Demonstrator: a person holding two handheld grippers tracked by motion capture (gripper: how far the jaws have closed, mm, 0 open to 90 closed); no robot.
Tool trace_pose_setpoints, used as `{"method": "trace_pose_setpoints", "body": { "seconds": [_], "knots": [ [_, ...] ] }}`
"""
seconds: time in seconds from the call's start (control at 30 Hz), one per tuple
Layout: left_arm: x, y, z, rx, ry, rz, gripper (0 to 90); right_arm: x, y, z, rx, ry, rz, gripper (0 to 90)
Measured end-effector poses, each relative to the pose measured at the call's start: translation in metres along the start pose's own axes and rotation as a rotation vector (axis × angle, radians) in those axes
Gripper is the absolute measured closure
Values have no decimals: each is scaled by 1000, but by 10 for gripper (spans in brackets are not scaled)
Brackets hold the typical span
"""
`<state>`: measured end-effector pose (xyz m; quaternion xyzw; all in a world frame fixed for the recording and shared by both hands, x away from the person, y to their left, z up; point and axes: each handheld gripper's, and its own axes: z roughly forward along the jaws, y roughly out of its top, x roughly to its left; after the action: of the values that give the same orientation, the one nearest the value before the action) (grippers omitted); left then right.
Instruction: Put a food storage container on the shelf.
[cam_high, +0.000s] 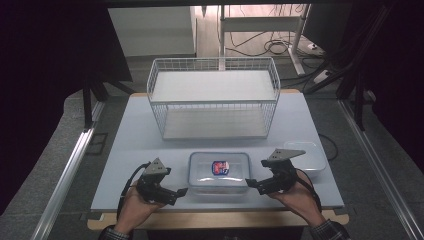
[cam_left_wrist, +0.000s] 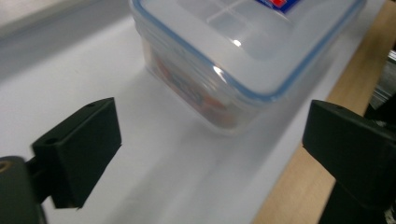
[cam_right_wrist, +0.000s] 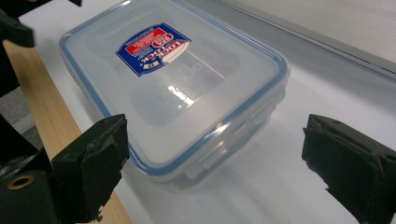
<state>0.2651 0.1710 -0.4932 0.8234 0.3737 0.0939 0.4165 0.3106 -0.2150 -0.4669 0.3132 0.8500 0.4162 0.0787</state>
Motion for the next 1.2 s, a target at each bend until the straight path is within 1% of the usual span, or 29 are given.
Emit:
{"method": "trace_pose_setpoints", "body": {
  "seconds": [0.03,0.13,0.23,0.27,0.3,0.33,0.37,0.4,0.43,0.47,0.5,0.53,0.57,0.6,0.63,0.67,0.7,0.73,0.77,0.83,0.87,0.93,1.0,1.03,1.07,1.1,1.17,1.2],
  "knots": [
    [1,2,1,-1,7,-3,84,0,1,1,0,6,3,86],
    [7,7,7,1,-3,-16,94,-3,4,3,0,31,15,87],
    [13,13,16,14,-26,-26,87,-8,6,8,10,53,38,87],
    [14,16,19,19,-27,-27,83,-12,7,13,28,70,56,86],
    [15,18,22,27,-29,-25,83,-12,7,13,28,70,56,86],
    [17,19,25,28,-46,-34,76,-13,7,16,36,76,64,87],
    [19,21,28,33,-67,-47,77,-14,6,19,46,79,68,87],
    [20,22,31,41,-92,-63,70,-14,4,25,75,92,71,87],
    [22,23,34,45,-122,-71,70,-14,4,25,75,92,71,87],
    [26,24,41,63,-194,-92,61,-14,3,30,94,121,89,82],
    [26,24,44,67,-224,-101,58,-14,2,32,96,139,101,82],
    [26,24,44,67,-224,-101,58,-14,2,32,96,139,101,82],
    [28,25,50,73,-278,-110,56,-14,3,35,105,151,116,62],
    [29,24,54,73,-303,-124,51,-15,3,37,108,157,126,58],
    [29,24,54,73,-303,-124,42,-15,3,37,108,157,126,58],
    [32,24,60,80,-342,-153,41,-18,3,40,112,176,153,50],
    [32,24,60,80,-342,-153,22,-18,3,40,112,176,153,50],
    [35,23,65,95,-376,-192,8,-21,3,43,119,197,190,57],
    [35,23,65,95,-376,-192,4,-21,3,43,119,197,190,57],
    [37,21,65,95,-393,-218,6,-23,2,46,132,233,225,58],
    [37,20,64,95,-392,-225,16,-23,2,46,137,233,238,59],
    [35,20,57,92,-377,-217,64,-22,2,45,149,237,254,85],
    [32,17,50,90,-371,-209,141,-22,1,42,151,237,266,125],
    [31,15,48,87,-374,-214,181,-22,0,37,143,239,277,188],
    [29,13,46,83,-378,-223,200,-22,-1,35,135,240,285,210],
    [28,10,44,78,-380,-232,200,-22,-1,35,135,240,285,210],
    [26,7,39,72,-379,-223,250,-21,-3,31,131,244,278,242],
    [22,5,36,67,-366,-211,281,-19,-5,27,130,246,277,285]
  ]
}}
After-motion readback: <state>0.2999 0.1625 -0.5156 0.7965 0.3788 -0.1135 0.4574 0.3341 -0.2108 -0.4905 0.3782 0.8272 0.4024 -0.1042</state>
